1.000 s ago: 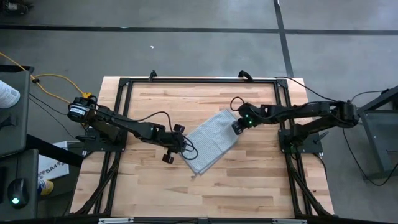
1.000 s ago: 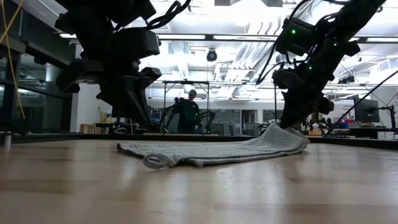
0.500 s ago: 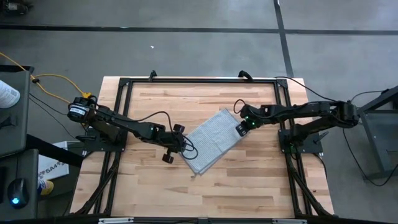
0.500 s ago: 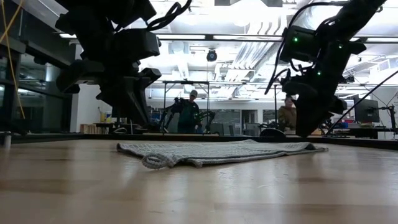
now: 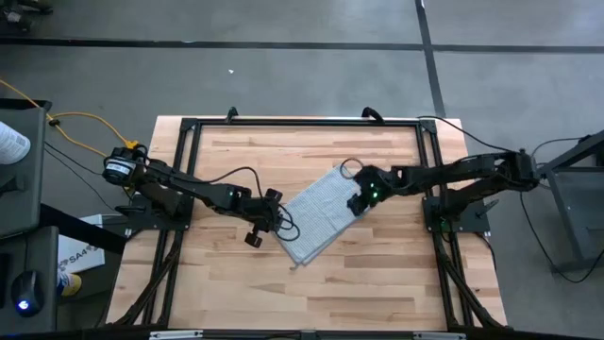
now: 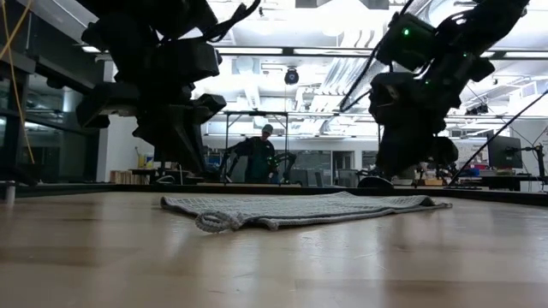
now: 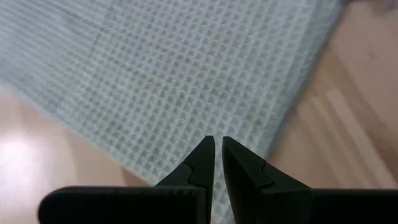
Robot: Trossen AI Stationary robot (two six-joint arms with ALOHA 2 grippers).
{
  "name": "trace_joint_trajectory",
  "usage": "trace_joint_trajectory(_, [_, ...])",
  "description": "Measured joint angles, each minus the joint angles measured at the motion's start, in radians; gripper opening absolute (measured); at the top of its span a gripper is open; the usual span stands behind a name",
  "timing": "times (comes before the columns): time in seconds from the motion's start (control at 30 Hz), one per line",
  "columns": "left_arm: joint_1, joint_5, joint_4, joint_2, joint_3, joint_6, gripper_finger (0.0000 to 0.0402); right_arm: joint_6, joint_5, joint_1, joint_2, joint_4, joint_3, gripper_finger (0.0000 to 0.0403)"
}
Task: Fold microfiber towels
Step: Fold the gray towel on the table
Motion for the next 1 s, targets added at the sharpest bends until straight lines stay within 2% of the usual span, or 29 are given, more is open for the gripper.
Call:
trace_joint_trajectory(0.17, [0.04,0.083,-0.002,0.0,0.0,0.001,0.0031,0.08,-0.041,0.089,0.105,0.17,-0.001,0.0087])
trace_joint_trajectory(0.43, [0.045,0.095,-0.004,0.0,0.0,0.006,0.0031,0.165,-0.123,0.182,0.316,0.513,0.0,0.0011])
trace_joint_trajectory(0.57, [0.045,0.094,-0.007,0.0,0.0,0.008,0.0031,0.2,-0.13,0.204,0.376,0.641,0.0,0.0007])
trace_joint_trajectory(0.7, [0.045,0.094,-0.008,0.0,0.0,0.008,0.0031,0.227,-0.119,0.221,0.388,0.65,0.0,0.0003])
trace_joint_trajectory(1.0, [0.045,0.094,-0.008,0.0,0.0,0.027,0.0031,0.191,-0.075,0.234,0.385,0.541,0.005,0.0003])
